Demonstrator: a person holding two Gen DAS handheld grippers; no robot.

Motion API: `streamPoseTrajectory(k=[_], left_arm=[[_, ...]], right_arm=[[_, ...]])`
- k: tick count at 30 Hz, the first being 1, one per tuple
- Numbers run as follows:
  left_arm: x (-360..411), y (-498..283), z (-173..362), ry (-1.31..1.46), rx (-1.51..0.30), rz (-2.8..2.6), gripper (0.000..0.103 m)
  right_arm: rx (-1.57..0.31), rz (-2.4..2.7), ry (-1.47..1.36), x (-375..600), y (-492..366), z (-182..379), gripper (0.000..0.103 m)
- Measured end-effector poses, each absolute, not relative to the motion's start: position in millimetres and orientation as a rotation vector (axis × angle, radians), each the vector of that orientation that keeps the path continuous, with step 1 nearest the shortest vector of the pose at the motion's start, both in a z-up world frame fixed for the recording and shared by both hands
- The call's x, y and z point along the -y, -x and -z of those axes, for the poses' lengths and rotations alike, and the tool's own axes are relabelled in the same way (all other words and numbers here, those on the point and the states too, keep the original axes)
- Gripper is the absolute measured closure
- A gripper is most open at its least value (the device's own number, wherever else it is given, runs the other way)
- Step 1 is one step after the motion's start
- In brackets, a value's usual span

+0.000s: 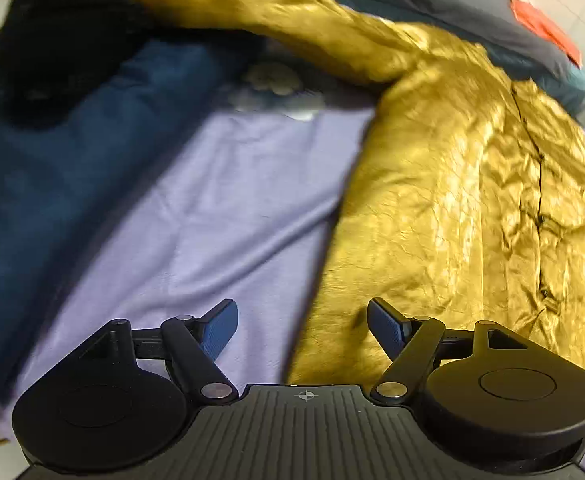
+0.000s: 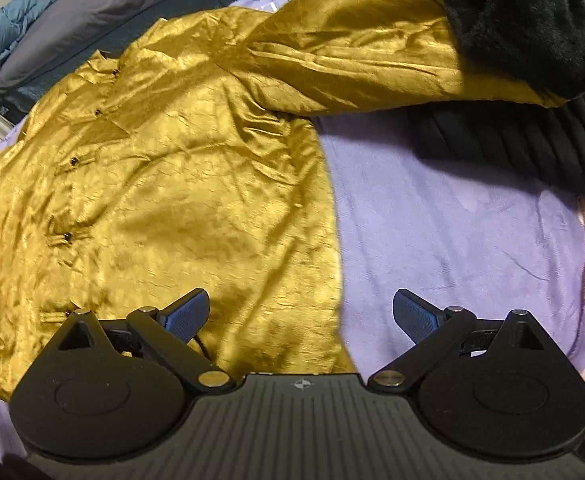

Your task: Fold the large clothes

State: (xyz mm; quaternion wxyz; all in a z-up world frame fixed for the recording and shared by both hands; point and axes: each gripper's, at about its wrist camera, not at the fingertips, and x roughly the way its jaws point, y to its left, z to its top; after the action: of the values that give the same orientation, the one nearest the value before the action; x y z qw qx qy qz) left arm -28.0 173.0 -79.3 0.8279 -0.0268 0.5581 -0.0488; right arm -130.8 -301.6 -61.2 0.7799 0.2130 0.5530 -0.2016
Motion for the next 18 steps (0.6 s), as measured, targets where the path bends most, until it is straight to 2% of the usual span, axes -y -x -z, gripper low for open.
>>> streamPoseTrajectory(k=[4,8,12,15,18], left_arm=[[-167,23,90,0.045,-1.221,0.122,0.0],[-165,19,96,0.054,-1.243,0.132,0.0],[-160,12,97,0.031,-1.247,0.147,0.0],[-161,9,95,0.014,-1.245,0.166,0.0],[-162,7,92,0.006,-1.241,0.187,0.0]], right_arm=[[-1.207,0.487,-0.415,316,140,61,0.015],[-1.207,0.545,-0.351,336,154,51,0.015],[-1.297,0.515,-0.03,337,164,41,0.015],[-1.289,0.518,0.164,339,180,28,0.015],[-1.24,0.467,0.124,344,193,12,0.015]])
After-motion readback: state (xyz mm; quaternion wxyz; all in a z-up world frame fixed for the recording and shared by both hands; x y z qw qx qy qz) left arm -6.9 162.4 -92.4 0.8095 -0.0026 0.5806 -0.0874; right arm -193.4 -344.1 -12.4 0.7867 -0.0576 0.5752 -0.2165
